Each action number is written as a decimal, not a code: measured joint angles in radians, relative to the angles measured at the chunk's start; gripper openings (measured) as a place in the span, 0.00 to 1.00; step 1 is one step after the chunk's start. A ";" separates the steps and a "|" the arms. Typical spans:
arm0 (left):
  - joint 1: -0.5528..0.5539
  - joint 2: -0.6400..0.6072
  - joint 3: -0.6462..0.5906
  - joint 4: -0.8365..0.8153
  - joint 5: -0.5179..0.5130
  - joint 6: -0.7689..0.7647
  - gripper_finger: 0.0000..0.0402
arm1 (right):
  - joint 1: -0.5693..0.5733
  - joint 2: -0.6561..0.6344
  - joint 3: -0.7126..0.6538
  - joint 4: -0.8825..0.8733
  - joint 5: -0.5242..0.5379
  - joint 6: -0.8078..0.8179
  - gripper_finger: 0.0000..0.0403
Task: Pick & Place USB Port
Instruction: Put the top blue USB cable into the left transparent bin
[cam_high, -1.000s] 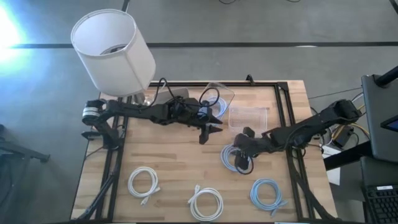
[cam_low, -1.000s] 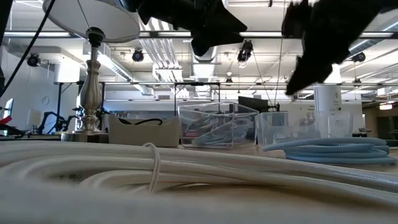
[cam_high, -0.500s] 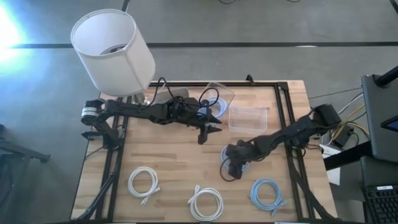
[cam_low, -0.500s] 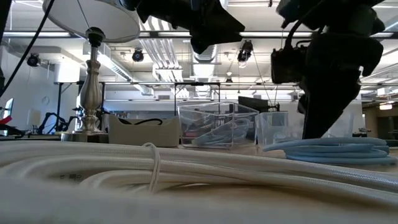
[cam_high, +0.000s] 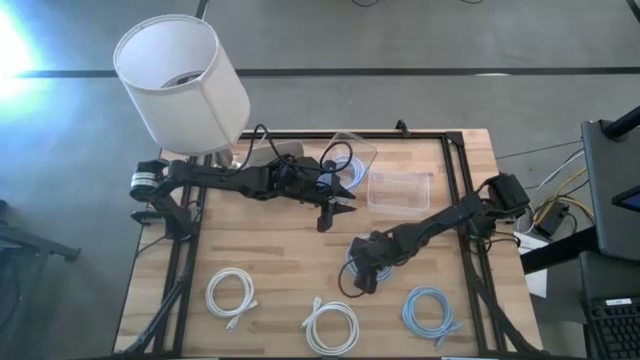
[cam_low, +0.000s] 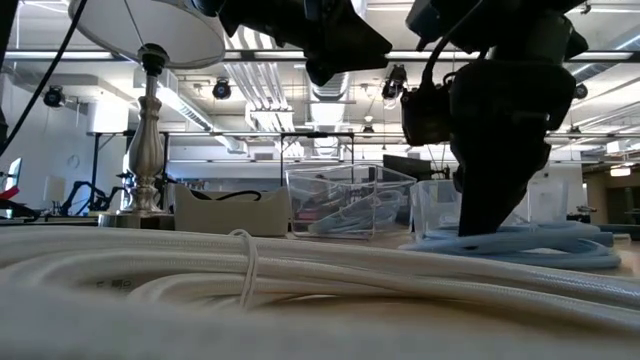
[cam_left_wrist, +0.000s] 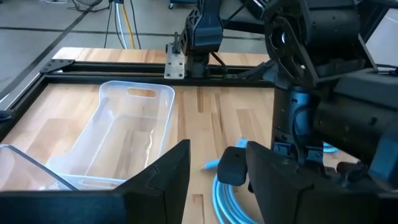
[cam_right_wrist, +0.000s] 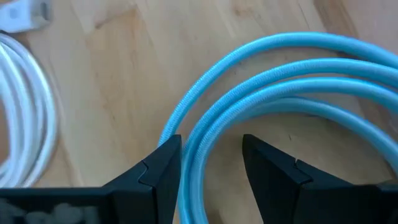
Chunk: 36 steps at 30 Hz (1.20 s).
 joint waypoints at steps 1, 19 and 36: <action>0.000 0.000 0.000 0.000 0.000 0.001 0.40 | 0.000 0.012 0.006 -0.002 0.001 -0.002 0.41; 0.000 0.000 0.000 -0.002 0.000 0.001 0.40 | -0.005 0.060 0.105 -0.107 0.035 -0.108 0.14; -0.005 0.000 0.000 -0.108 0.102 0.063 0.40 | 0.019 -0.029 0.136 -0.219 0.007 -0.109 0.05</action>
